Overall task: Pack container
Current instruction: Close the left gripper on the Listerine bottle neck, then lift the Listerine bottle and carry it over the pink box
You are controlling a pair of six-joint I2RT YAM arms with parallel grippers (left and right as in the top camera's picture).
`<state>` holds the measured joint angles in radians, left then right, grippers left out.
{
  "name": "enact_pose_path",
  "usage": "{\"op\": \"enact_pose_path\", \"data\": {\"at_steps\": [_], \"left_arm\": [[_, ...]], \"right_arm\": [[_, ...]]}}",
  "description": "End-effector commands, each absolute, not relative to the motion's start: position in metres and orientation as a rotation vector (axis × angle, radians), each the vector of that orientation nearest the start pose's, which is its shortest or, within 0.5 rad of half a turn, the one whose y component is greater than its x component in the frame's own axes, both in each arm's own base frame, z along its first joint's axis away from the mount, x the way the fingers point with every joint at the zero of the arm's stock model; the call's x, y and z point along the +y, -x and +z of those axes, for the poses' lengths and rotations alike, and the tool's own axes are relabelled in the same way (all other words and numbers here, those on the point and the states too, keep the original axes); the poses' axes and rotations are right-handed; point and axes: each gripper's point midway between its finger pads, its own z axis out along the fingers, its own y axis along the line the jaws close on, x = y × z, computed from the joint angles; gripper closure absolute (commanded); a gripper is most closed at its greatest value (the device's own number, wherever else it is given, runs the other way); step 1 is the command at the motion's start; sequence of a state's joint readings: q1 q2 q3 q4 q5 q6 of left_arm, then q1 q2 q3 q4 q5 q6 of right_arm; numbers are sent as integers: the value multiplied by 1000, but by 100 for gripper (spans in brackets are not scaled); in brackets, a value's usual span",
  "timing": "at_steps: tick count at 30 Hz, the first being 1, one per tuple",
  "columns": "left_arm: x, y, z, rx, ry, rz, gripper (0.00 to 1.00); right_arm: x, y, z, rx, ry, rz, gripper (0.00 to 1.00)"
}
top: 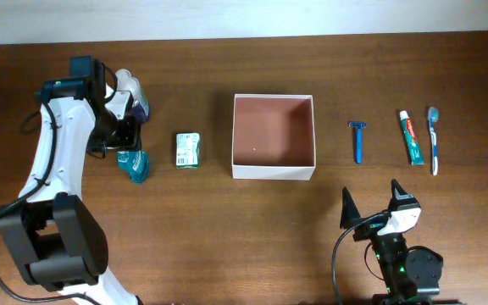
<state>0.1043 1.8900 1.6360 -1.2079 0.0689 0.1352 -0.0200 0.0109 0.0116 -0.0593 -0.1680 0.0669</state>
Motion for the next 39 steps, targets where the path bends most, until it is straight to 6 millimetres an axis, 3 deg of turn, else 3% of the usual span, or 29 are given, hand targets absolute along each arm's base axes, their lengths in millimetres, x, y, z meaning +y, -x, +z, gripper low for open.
{"op": "enact_pose_path", "data": {"at_steps": [1,8,14,24,30,31,32,33,39], "left_arm": [[26,-382,114,3026,-65,-104,39],[26,-375,97,3062,-64,-113,39],[26,-374,96,3065,-64,-113,41],[26,-374,96,3065,-64,-113,73],[25,-374,96,3066,-64,-114,74],[25,-374,96,3066,-64,-114,82],[25,-374,96,3067,-64,-115,96],[25,-373,96,3069,-64,-114,99],[25,-373,97,3068,-64,-115,99]], "right_arm": [[24,-244,160,1632,67,172,1],[24,-244,160,1632,67,172,2],[24,-244,160,1632,67,172,1],[24,-244,160,1632,67,172,1],[24,-244,160,1632,67,172,1],[24,-244,160,1632,67,172,1],[24,-244,160,1632,67,172,1],[24,-244,160,1632,67,172,1],[24,-244,160,1632,67,172,2]]}}
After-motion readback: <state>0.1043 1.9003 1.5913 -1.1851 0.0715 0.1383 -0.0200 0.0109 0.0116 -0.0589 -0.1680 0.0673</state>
